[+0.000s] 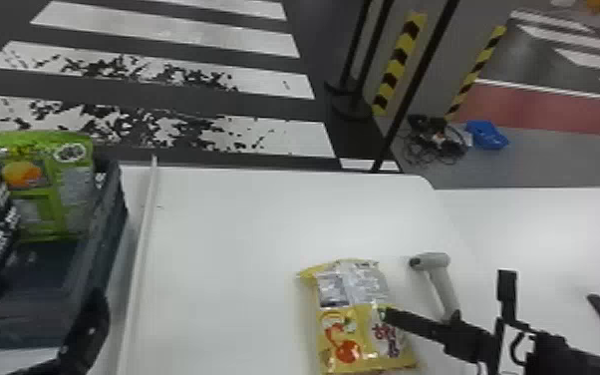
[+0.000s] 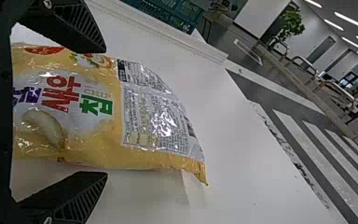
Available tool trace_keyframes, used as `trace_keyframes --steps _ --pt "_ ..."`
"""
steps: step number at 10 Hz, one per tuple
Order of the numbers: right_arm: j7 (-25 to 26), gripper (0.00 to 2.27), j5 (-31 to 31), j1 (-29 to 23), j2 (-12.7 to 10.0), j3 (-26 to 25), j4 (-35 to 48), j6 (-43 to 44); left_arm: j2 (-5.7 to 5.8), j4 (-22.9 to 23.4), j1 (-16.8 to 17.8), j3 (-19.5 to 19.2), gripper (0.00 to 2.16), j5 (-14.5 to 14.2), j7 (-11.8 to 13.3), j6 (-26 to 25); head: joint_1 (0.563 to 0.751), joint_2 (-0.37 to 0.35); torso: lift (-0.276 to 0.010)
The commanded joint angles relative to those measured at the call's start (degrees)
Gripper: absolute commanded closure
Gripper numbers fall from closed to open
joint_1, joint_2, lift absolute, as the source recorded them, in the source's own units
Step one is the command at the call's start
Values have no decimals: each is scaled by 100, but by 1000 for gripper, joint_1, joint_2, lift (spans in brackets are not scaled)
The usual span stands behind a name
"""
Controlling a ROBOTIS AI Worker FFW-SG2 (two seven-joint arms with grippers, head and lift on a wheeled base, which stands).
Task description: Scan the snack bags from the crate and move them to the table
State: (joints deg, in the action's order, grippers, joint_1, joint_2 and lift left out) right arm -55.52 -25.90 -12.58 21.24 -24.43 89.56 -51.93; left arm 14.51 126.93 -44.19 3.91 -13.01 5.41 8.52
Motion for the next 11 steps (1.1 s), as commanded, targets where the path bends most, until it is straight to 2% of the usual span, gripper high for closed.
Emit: trace_keyframes --steps 1,2,3,4,5,6,7,9,11 --pt "-3 53 58 -17 -23 114 0 99 8 7 -20 -13 29 0 -5 13 695 -258 -95" --pt "-11 127 164 -26 -23 211 0 117 8 7 -37 -13 29 0 4 13 695 -249 -95" --pt "-3 421 331 -26 -14 298 0 205 8 7 -46 -13 29 0 4 13 695 -242 -95" --pt "41 954 410 -17 -14 316 0 205 8 7 -63 -13 29 0 12 13 695 -237 -95" --pt "103 1669 480 -26 -14 307 0 222 8 16 -63 -13 29 0 12 30 695 -238 -95" --pt "138 2105 507 -43 -14 334 0 240 -1 7 -63 -5 29 0 12 30 695 -241 -95" --pt "164 2236 498 -96 -14 334 9 380 -1 16 -63 4 29 0 12 30 695 -246 -95" --pt "208 2240 296 -193 -14 202 105 398 -10 25 -81 22 29 9 12 30 695 -253 -95" --pt "279 2240 -3 -421 -23 -44 606 187 -19 25 -116 31 29 26 12 65 695 -260 -95"
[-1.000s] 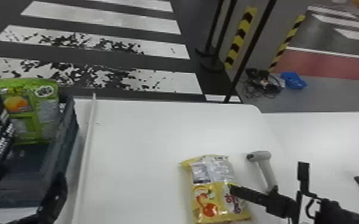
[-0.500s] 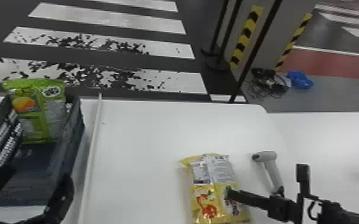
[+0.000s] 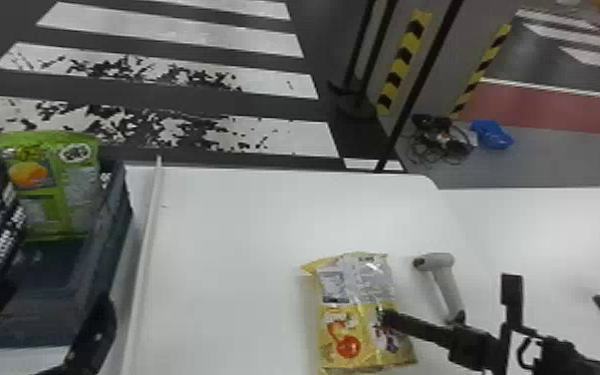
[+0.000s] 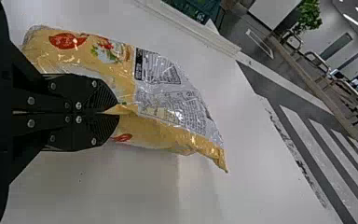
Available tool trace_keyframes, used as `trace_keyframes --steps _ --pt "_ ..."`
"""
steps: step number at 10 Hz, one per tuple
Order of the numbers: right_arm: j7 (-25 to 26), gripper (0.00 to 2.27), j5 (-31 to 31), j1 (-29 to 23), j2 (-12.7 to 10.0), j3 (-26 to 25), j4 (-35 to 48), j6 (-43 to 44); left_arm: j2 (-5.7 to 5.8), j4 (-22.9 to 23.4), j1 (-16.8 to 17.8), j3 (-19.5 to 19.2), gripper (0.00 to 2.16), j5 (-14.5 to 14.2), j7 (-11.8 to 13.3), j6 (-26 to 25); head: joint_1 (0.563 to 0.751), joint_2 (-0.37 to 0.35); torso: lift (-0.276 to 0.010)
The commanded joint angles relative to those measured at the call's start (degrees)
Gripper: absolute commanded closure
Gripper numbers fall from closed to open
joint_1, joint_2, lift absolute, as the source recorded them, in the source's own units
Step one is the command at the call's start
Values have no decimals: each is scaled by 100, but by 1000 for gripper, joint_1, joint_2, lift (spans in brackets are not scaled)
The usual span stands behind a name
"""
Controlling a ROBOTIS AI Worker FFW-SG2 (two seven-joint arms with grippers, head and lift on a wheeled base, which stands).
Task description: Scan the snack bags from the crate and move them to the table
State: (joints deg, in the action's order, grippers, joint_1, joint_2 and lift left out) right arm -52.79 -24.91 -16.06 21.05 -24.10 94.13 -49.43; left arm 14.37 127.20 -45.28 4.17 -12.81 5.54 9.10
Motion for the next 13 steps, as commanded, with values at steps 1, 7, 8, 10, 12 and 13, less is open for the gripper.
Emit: trace_keyframes --steps 1,7,8,10,12,13 --pt "67 2240 -357 -134 -57 -358 466 -344 -5 15 -16 22 29 24 0 25 695 -264 -95" --pt "1746 2240 -1570 -82 -154 -2230 765 -133 4 -81 63 75 29 50 0 8 695 -350 -95" --pt "2054 2240 -1508 -3 -110 -2222 484 218 22 -178 115 92 29 50 0 25 695 -350 -95" --pt "2643 2236 -1297 252 -13 -2072 -140 1167 30 -345 151 92 29 41 9 78 695 -350 -95" --pt "3372 2240 -1148 569 84 -1835 -694 1993 66 -415 186 84 29 24 0 78 695 -350 -95" --pt "4014 2240 -1016 701 101 -1650 -905 2345 66 -433 212 84 29 24 0 78 695 -350 -95"
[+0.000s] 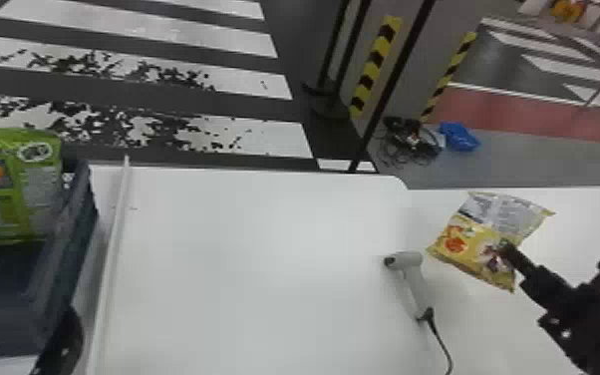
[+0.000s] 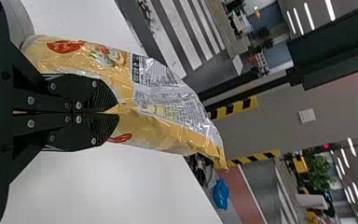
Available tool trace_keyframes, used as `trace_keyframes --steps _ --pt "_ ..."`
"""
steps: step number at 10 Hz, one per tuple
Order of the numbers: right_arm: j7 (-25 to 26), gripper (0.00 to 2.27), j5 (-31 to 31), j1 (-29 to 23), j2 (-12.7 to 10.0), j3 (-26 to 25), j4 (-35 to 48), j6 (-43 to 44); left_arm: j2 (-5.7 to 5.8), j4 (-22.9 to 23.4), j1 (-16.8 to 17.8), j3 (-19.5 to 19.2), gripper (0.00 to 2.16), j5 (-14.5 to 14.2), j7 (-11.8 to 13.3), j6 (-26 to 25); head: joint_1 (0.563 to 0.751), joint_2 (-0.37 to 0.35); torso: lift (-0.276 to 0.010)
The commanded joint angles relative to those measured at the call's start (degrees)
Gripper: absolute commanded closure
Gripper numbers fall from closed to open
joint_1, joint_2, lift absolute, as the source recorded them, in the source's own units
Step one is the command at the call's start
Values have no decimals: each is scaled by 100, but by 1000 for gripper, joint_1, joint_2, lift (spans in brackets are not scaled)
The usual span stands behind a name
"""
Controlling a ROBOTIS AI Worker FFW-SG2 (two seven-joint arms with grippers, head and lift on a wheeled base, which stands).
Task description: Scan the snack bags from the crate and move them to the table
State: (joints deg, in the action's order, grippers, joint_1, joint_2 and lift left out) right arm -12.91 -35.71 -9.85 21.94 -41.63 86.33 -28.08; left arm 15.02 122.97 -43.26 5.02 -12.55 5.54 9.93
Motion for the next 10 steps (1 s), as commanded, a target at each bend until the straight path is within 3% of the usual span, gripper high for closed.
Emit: trace_keyframes --steps 1,4,8,9,10 --pt "439 2240 65 150 21 225 -371 703 1 -27 37 8 29 -2 0 12 695 -350 -95" --pt "1625 2240 73 405 144 471 -907 1195 1 -1 63 8 29 -11 0 12 695 -350 -95" --pt "2434 2233 311 624 232 708 -1400 1248 44 114 63 70 29 -11 0 -5 695 -350 -95" --pt "2442 1966 267 730 276 708 -1549 1160 44 114 63 87 29 -11 0 -5 695 -350 -95" --pt "2434 1197 267 747 303 717 -1611 1107 44 131 55 105 29 -2 0 -5 695 -350 -95"
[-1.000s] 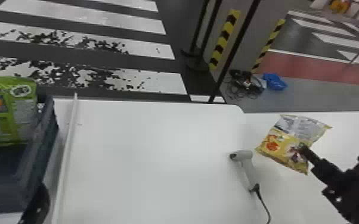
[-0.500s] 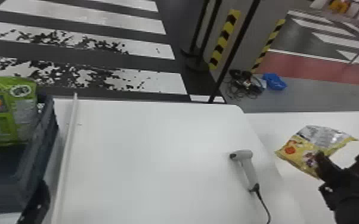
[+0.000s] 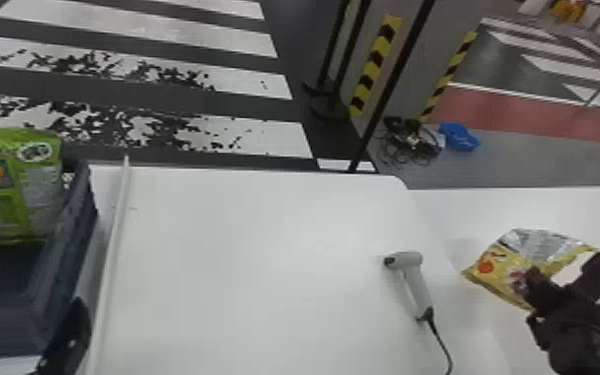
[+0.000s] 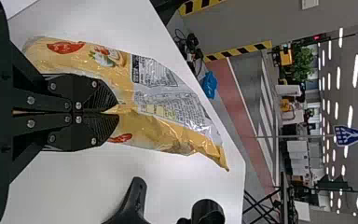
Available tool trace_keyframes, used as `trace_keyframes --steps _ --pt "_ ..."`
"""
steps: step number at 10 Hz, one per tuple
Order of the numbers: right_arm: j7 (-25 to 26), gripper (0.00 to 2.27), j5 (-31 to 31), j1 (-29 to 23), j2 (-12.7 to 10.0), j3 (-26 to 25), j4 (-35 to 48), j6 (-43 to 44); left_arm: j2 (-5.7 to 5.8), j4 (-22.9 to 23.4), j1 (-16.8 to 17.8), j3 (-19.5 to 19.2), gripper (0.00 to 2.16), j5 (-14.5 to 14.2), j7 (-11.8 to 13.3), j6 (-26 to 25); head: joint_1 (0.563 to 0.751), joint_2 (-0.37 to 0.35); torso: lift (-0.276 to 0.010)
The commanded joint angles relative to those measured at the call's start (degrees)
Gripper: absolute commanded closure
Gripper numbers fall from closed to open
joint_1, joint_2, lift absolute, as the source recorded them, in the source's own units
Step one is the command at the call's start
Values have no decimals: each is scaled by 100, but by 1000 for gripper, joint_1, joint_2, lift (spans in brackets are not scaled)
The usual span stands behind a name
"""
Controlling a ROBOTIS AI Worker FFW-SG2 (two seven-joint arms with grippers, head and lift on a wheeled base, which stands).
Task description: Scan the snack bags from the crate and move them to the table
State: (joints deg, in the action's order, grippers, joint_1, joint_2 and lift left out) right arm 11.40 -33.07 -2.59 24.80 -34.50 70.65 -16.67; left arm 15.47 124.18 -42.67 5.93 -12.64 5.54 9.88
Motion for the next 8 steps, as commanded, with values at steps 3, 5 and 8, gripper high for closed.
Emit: trace_keyframes --steps 3,5,8 --pt "-428 -1 -25 118 271 58 -244 -1036 0 28 -4 58 29 16 9 0 695 -350 -95" --pt "-639 -1 -42 74 271 58 -218 -1317 9 19 -31 58 29 16 9 17 695 -350 -95" --pt "-1307 -1 -200 -1130 -89 -241 1777 -2038 9 28 -66 58 29 25 9 88 695 -350 -95"
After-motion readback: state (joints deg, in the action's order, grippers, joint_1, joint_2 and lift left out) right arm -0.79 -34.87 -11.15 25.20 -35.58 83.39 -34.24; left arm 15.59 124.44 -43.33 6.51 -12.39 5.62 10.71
